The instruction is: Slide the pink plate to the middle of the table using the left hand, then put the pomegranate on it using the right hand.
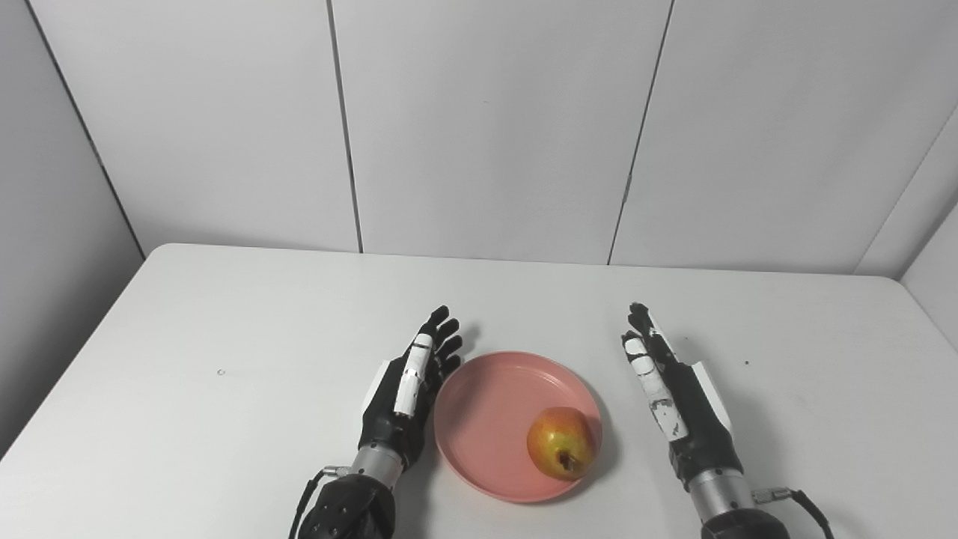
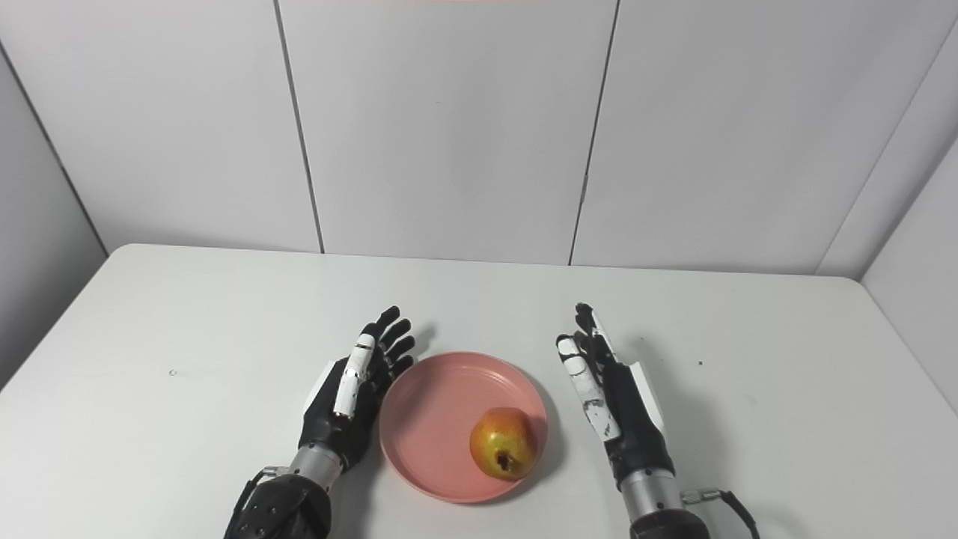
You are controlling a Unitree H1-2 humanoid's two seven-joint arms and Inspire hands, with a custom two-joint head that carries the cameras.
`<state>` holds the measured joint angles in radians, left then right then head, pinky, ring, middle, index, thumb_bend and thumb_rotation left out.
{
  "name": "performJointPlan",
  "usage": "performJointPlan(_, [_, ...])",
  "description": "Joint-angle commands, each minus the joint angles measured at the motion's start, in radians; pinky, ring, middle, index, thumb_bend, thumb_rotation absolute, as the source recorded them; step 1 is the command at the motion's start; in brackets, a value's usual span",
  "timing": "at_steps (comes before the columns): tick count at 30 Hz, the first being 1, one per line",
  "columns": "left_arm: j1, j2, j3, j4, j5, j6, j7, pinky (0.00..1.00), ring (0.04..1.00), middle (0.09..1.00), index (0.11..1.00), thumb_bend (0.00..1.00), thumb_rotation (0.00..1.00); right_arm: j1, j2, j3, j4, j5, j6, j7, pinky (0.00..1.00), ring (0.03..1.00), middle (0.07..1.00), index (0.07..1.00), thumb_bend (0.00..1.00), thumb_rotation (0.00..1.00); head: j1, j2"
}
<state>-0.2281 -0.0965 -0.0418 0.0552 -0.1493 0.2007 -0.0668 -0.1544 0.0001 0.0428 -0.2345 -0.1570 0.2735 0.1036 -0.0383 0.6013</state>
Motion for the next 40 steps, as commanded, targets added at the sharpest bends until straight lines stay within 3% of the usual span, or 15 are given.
performJointPlan(1, [0.016, 0.01, -0.01, -0.007, 0.01, -0.025, -0.017, 1.0, 0.995, 0.996, 0.991, 0.4, 1.0, -0.013, 0.009, -0.007, -0.006, 0.037, -0.017, -0.005, 0.98, 0.981, 0.996, 0.989, 0.32, 1.0, -0.001, 0.0])
performJointPlan(5, [0.033, 0.022, -0.027, -0.028, 0.037, -0.072, -0.021, 1.0, 1.0, 1.0, 1.0, 0.38, 1.0, -0.016, 0.009, -0.005, 0.005, 0.068, -0.029, -0.004, 0.99, 0.995, 1.0, 1.0, 0.27, 1.0, -0.008, 0.001])
performJointPlan(16, [0.069, 0.031, -0.041, -0.052, 0.114, -0.143, 0.002, 1.0, 1.0, 1.0, 1.0, 0.4, 1.0, -0.008, 0.024, 0.002, 0.007, 0.088, -0.026, -0.015, 1.0, 0.999, 1.0, 1.0, 0.23, 1.0, -0.025, -0.002])
performJointPlan(40, [0.073, 0.037, -0.051, -0.039, 0.167, -0.196, 0.029, 1.0, 1.0, 1.0, 1.0, 0.43, 1.0, 0.007, 0.03, 0.007, 0.045, 0.13, -0.035, -0.017, 1.0, 1.0, 1.0, 0.997, 0.26, 1.0, -0.031, -0.018])
